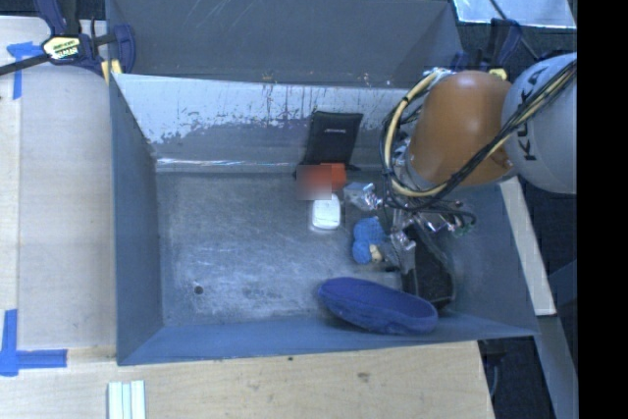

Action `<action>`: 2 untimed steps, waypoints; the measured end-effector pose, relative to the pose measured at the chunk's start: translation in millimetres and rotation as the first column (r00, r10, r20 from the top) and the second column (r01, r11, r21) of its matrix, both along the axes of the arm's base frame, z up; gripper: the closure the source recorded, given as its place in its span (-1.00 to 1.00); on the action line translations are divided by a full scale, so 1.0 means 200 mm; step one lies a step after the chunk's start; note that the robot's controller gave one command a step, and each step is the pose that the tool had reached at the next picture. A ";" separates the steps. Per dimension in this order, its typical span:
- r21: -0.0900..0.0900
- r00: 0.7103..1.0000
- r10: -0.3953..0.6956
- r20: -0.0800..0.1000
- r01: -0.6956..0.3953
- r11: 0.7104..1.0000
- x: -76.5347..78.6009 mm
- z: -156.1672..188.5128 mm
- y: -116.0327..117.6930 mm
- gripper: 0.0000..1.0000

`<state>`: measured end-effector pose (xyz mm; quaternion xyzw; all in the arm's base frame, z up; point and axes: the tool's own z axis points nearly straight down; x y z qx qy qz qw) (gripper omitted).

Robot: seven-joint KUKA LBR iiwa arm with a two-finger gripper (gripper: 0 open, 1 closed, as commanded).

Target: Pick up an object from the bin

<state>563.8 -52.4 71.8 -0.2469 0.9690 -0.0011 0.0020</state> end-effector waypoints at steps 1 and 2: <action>0.002 1.000 -0.001 0.007 0.001 1.000 0.01 0.01 0.01 1.00; 0.002 0.998 -0.061 0.006 0.061 0.998 -0.37 0.45 0.09 1.00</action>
Offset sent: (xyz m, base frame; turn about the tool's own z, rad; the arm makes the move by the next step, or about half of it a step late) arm 0.0000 0.0000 0.0000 0.0000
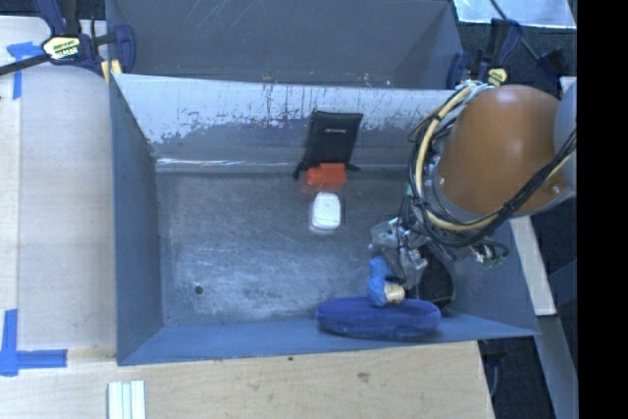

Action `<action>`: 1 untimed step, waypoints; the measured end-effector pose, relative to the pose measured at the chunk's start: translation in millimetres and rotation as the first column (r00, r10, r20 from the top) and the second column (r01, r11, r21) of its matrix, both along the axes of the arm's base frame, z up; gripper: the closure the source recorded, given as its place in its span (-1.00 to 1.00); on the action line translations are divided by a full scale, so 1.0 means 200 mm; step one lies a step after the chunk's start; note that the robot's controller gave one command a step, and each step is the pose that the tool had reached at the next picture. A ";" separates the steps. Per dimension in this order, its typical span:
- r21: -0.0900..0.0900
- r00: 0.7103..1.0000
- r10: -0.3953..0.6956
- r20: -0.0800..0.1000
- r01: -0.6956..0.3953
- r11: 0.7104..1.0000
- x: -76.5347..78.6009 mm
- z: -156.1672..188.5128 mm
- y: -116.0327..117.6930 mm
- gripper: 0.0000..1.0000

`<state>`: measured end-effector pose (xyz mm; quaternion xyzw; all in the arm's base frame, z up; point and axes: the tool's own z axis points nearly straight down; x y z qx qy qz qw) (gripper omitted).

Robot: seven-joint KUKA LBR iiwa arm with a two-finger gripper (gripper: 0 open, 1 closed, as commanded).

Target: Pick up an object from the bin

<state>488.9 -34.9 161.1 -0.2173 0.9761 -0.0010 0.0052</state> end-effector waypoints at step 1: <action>-0.001 1.000 0.011 -0.005 -0.011 1.000 -0.02 0.07 -0.06 1.00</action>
Offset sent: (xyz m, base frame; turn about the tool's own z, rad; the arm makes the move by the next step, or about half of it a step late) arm -0.0050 -0.0118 0.0123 -0.0139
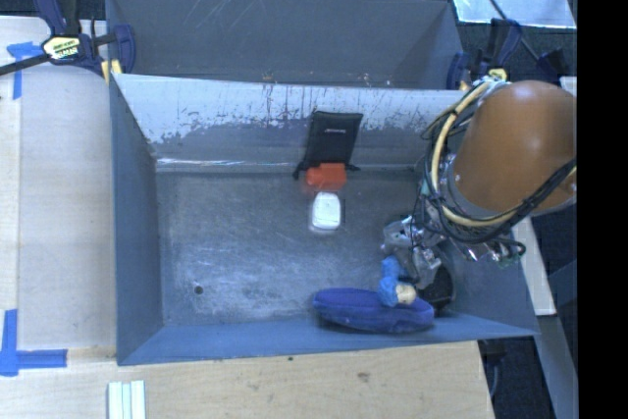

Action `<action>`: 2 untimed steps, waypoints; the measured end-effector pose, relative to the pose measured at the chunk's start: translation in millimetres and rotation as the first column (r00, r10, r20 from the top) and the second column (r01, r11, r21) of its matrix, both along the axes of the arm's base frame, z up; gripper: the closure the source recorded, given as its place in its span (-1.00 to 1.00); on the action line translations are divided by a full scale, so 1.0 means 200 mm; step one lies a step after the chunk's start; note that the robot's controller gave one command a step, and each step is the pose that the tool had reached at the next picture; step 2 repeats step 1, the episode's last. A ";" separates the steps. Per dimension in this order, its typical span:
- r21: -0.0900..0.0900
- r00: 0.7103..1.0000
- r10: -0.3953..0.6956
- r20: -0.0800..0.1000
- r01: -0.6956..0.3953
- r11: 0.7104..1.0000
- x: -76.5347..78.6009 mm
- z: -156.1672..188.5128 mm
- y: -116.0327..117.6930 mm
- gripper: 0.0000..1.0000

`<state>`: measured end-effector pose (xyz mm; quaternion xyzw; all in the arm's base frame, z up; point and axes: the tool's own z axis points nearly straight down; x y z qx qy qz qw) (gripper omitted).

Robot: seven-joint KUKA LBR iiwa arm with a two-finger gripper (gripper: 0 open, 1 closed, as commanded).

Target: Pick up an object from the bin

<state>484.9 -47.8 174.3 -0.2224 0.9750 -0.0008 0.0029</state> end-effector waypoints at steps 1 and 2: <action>-0.001 1.000 0.000 0.007 0.000 1.000 0.14 0.40 0.00 1.00; -0.001 1.000 0.000 0.007 0.000 1.000 0.14 0.40 0.00 1.00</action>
Offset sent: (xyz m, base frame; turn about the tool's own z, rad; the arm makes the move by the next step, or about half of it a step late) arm 0.0253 0.0011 0.0757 -0.0028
